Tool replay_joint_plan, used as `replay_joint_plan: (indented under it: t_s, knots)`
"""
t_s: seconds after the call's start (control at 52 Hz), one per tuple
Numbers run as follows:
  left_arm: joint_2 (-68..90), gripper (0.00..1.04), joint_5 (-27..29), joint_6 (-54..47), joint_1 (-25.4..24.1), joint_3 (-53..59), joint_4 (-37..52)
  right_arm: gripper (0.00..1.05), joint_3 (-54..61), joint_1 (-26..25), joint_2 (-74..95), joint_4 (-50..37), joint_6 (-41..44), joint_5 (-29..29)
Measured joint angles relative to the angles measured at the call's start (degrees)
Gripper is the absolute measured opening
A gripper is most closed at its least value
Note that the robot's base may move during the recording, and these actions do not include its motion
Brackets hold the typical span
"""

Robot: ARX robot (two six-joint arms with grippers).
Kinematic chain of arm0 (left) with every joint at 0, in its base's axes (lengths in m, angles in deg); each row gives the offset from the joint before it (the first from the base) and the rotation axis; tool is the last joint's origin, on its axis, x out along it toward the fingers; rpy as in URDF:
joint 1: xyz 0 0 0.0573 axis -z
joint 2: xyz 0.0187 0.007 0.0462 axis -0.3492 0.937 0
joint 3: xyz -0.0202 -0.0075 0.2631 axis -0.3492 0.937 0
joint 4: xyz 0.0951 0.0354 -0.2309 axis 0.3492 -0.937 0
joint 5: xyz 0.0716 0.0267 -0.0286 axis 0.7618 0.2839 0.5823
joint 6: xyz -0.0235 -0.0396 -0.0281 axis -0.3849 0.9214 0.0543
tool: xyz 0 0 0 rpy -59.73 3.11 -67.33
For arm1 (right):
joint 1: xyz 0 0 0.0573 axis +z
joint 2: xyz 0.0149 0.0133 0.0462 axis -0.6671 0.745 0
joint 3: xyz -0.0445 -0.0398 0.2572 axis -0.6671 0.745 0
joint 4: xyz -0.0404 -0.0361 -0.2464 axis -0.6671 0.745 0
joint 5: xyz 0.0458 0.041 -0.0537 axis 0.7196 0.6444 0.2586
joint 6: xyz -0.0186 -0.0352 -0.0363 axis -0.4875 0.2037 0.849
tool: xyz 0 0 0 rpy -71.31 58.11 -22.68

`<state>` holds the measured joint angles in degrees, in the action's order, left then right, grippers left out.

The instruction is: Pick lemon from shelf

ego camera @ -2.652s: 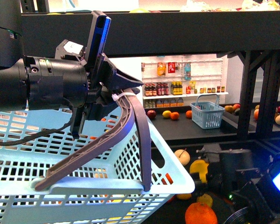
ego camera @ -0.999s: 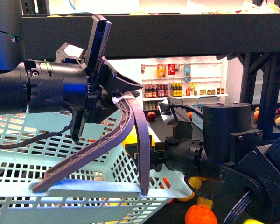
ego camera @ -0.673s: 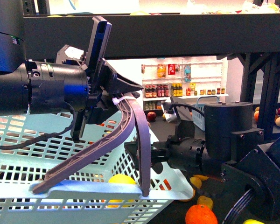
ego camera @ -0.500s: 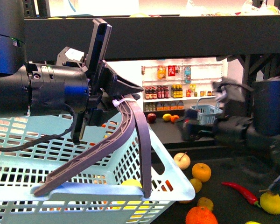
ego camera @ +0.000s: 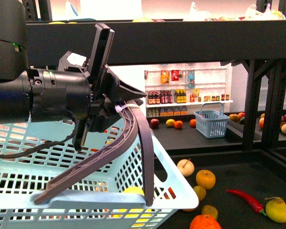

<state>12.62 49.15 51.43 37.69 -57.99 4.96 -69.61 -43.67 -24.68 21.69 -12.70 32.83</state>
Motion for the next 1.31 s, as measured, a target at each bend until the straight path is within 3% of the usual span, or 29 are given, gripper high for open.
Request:
replay_joint_plan:
  t_s: [0.058, 0.327, 0.5, 0.98, 1.307]
  knots:
    - [0.0, 0.1, 0.0, -0.02, 0.0, 0.0, 0.0, 0.72, 5.07, 1.36, -8.52, 3.54, 0.77, -3.28]
    - [0.0, 0.1, 0.04, -0.02, 0.0, 0.02, 0.0, 0.28, 19.21, 1.62, -37.62, 18.95, 1.75, -4.17]
    - [0.0, 0.1, 0.02, 0.02, 0.0, 0.0, 0.0, 0.02, 26.58, 1.64, -49.16, 19.63, 1.95, -4.2]
    - [0.0, 0.1, -0.04, -0.02, 0.0, 0.0, 0.0, 0.03, 29.51, 1.68, -51.89, 19.56, 1.95, -4.17]
    - [0.0, 0.1, -0.02, 0.0, 0.0, 0.0, 0.0, 0.51, 29.51, 1.68, -51.89, 19.56, 1.99, -4.17]
